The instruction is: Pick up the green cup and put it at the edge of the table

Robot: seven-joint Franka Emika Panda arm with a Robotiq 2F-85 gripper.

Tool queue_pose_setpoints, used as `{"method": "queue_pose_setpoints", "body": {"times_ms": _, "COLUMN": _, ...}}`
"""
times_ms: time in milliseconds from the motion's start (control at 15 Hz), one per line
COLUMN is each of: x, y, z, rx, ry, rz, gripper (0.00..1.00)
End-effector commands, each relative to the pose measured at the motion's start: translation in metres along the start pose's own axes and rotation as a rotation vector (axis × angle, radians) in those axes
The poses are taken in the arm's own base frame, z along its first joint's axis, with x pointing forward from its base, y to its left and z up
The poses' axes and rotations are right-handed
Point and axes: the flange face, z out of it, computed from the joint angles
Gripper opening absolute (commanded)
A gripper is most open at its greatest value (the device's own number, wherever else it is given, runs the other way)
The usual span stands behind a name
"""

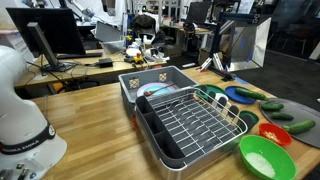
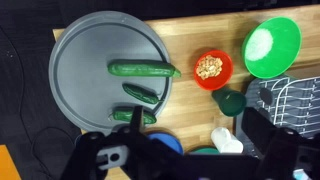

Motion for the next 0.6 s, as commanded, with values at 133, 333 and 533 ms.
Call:
{"method": "queue_pose_setpoints", "body": {"times_ms": 133, "x": 0.003, "y": 0.000, "z": 0.000, "rx": -0.012, "ry": -0.001, "rz": -0.009, "gripper": 1.00}}
{"method": "queue_pose_setpoints", "body": {"times_ms": 333, "x": 0.018, "y": -0.011, "z": 0.004, "rx": -0.038, "ry": 0.028, "rz": -0.065, "gripper": 1.00}}
{"method": "queue_pose_setpoints", "body": {"times_ms": 533, "x": 0.037, "y": -0.029, "z": 0.013, "rx": -0.056, "ry": 0.058, "rz": -0.119, "gripper": 1.00}}
